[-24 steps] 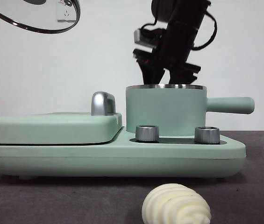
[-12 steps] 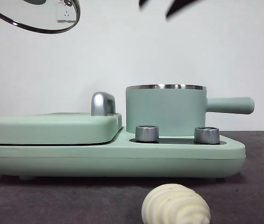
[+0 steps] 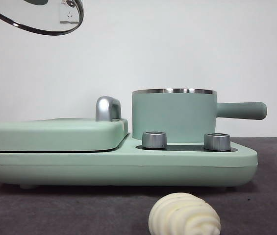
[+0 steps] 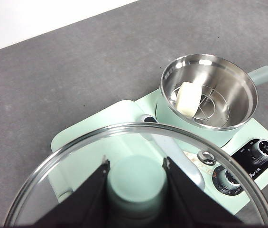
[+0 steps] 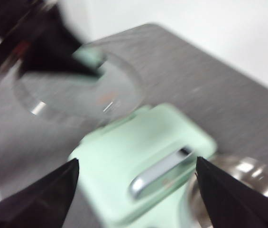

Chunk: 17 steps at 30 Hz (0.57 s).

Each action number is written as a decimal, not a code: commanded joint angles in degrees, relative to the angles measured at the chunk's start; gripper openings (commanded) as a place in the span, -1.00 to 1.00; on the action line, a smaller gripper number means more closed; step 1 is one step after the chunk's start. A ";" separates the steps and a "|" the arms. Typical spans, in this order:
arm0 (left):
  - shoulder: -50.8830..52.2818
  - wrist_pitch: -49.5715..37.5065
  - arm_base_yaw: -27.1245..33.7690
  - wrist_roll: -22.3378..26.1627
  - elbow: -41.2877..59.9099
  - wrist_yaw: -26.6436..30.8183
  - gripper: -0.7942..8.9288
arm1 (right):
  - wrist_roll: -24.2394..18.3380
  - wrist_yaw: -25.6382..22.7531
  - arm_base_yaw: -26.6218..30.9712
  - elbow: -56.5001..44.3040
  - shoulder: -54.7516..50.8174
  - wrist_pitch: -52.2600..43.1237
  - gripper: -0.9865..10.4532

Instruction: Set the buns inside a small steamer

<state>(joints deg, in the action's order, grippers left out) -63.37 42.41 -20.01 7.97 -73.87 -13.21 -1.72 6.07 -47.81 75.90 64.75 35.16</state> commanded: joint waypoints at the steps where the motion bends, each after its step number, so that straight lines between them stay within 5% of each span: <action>1: -0.31 -1.22 -0.13 0.55 -1.36 -0.09 -0.82 | -0.42 -0.17 -2.54 -5.27 -1.79 0.66 -0.14; 8: -0.31 -1.18 -0.13 0.52 -1.36 -0.09 -0.82 | -0.42 -0.59 -7.63 -18.91 -3.67 3.37 -0.14; 17: -0.31 -1.18 -0.15 0.52 -1.36 -0.09 -0.82 | 4.04 -2.05 -12.81 -32.54 1.73 -6.45 -0.14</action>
<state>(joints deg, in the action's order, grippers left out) -63.37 42.50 -20.01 7.97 -73.87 -13.19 0.23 4.27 -59.77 42.89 65.76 30.24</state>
